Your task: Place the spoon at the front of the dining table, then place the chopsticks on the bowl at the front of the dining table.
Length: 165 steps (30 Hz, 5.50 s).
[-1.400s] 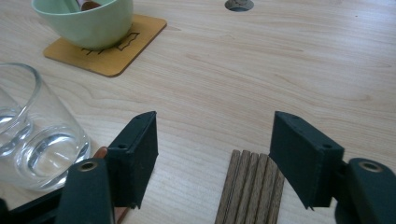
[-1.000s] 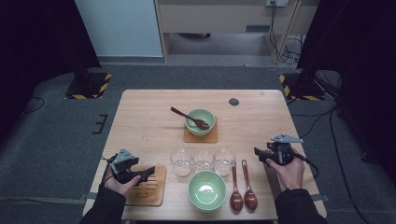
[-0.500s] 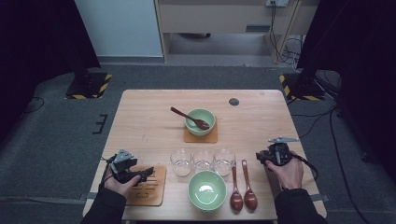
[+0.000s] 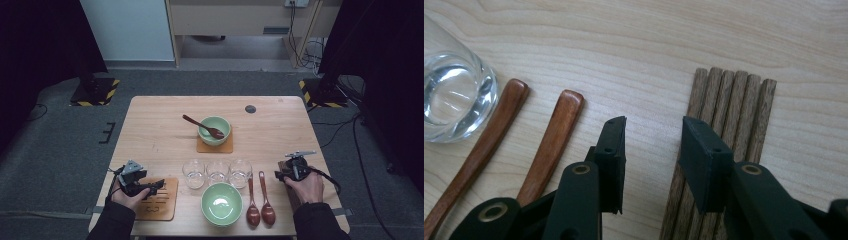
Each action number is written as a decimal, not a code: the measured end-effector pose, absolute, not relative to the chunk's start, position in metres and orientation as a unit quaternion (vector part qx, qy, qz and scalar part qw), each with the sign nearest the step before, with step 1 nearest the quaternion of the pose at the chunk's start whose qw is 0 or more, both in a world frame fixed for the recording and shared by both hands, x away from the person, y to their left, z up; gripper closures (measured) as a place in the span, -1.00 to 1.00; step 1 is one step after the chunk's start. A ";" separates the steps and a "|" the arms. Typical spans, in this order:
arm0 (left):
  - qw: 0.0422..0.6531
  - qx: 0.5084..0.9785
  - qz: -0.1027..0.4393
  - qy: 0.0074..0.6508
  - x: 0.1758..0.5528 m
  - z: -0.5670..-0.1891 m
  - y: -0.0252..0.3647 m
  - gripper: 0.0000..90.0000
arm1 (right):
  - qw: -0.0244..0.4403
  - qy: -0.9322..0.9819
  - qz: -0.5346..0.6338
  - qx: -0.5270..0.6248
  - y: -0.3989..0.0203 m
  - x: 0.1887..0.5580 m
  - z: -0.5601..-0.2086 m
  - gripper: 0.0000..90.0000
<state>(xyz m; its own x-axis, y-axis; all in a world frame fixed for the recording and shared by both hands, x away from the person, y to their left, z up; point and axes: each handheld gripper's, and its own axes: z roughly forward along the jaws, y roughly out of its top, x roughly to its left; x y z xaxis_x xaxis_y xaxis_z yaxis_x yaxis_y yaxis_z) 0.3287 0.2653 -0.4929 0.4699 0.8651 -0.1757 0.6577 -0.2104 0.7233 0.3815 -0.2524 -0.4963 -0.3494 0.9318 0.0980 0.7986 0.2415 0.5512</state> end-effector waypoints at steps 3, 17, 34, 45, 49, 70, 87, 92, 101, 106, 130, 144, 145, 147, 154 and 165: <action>0.384 0.767 0.133 0.497 0.329 -0.493 0.265 -0.64 | 0.125 0.779 0.257 0.557 -0.254 0.382 -0.498 0.39; 0.382 0.768 0.131 0.497 0.329 -0.494 0.265 -0.64 | 0.116 0.784 0.246 0.558 -0.253 0.382 -0.502 0.39; 0.381 0.769 0.130 0.497 0.329 -0.494 0.265 -0.64 | 0.117 0.787 0.236 0.559 -0.254 0.382 -0.502 0.40; 0.381 0.769 0.130 0.497 0.329 -0.494 0.265 -0.64 | 0.109 0.791 0.233 0.555 -0.249 0.381 -0.503 0.41; 0.381 0.769 0.129 0.497 0.329 -0.495 0.265 -0.64 | 0.109 0.794 0.231 0.552 -0.249 0.381 -0.502 0.46; 0.379 0.770 0.128 0.498 0.329 -0.495 0.265 -0.64 | 0.094 0.814 0.186 0.543 -0.245 0.371 -0.500 0.59; 0.381 0.769 0.124 0.498 0.330 -0.496 0.266 -0.64 | 0.104 0.826 0.160 0.531 -0.238 0.369 -0.500 0.67; 0.380 0.769 0.125 0.498 0.330 -0.496 0.266 -0.64 | 0.103 0.826 0.159 0.531 -0.237 0.369 -0.500 0.69; 0.379 0.771 0.124 0.497 0.330 -0.496 0.265 -0.64 | 0.101 0.823 0.155 0.537 -0.236 0.369 -0.499 0.73; 0.380 0.770 0.123 0.497 0.330 -0.496 0.266 -0.64 | 0.099 0.821 0.154 0.541 -0.235 0.369 -0.499 0.81; 0.378 0.773 0.123 0.495 0.331 -0.496 0.265 -0.64 | 0.094 0.785 0.227 0.569 -0.242 0.371 -0.490 0.88; 0.377 0.773 0.125 0.494 0.331 -0.496 0.264 -0.64 | 0.098 0.751 0.303 0.578 -0.251 0.371 -0.476 0.88; 0.377 0.773 0.125 0.494 0.331 -0.496 0.264 -0.64 | 0.100 0.750 0.306 0.578 -0.252 0.371 -0.475 0.88; 0.377 0.773 0.125 0.494 0.331 -0.496 0.264 -0.64 | 0.098 0.746 0.315 0.578 -0.253 0.371 -0.473 0.88; 0.377 0.773 0.125 0.494 0.331 -0.496 0.264 -0.64 | 0.096 0.729 0.351 0.579 -0.257 0.371 -0.465 0.88; 0.375 0.774 0.125 0.495 0.331 -0.496 0.264 -0.64 | 0.108 0.715 0.391 0.569 -0.259 0.371 -0.456 0.89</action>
